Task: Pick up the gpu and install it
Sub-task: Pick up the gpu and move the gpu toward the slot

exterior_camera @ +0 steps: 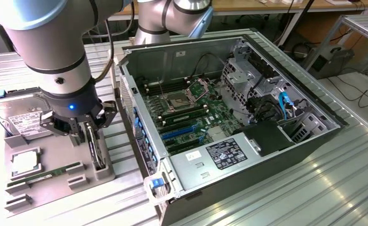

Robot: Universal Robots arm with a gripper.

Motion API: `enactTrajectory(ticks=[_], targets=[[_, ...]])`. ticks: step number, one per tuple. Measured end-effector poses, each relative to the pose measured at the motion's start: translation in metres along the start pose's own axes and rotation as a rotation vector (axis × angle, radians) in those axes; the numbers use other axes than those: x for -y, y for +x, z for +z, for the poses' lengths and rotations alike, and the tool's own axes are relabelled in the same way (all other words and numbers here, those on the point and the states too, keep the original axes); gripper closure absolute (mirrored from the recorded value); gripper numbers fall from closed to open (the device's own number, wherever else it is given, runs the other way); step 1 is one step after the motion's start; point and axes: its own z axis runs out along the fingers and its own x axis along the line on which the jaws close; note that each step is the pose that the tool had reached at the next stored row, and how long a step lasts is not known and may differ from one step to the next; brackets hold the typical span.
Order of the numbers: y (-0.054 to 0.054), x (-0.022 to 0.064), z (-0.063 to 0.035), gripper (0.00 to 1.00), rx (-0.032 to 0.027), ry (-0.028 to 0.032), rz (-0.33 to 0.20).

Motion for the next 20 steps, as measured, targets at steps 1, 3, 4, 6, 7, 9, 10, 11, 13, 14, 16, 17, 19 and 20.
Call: enactTrajectory(ticks=[1,3,4,6,7,9,10,11,13,14,16,17,19,20], targets=[[0.000,-0.0003,0.0011,0.64,-0.0001,-0.0027,0.000],[0.000,-0.0008,0.0031,0.64,-0.0006,-0.0079,0.000],[0.000,-0.0009,0.0051,0.64,-0.0008,-0.0112,0.001],[0.000,-0.0009,0.0072,0.64,-0.0010,-0.0135,0.001],[0.000,-0.0010,0.0084,0.64,-0.0012,-0.0149,0.001],[0.000,-0.0012,0.0101,0.64,-0.0013,-0.0168,0.001],[0.000,-0.0014,0.0106,0.64,-0.0014,-0.0169,0.001],[0.000,-0.0016,0.0109,0.64,-0.0014,-0.0168,0.001],[0.001,-0.0017,0.0110,0.64,-0.0015,-0.0168,0.001],[0.001,-0.0018,0.0111,0.64,-0.0013,-0.0169,0.001],[0.001,-0.0019,0.0112,0.64,-0.0013,-0.0170,0.001],[0.001,-0.0019,0.0111,0.64,-0.0013,-0.0169,0.001],[0.001,-0.0019,0.0114,0.64,-0.0014,-0.0169,0.001],[0.001,-0.0019,0.0117,0.64,-0.0012,-0.0171,0.001]])
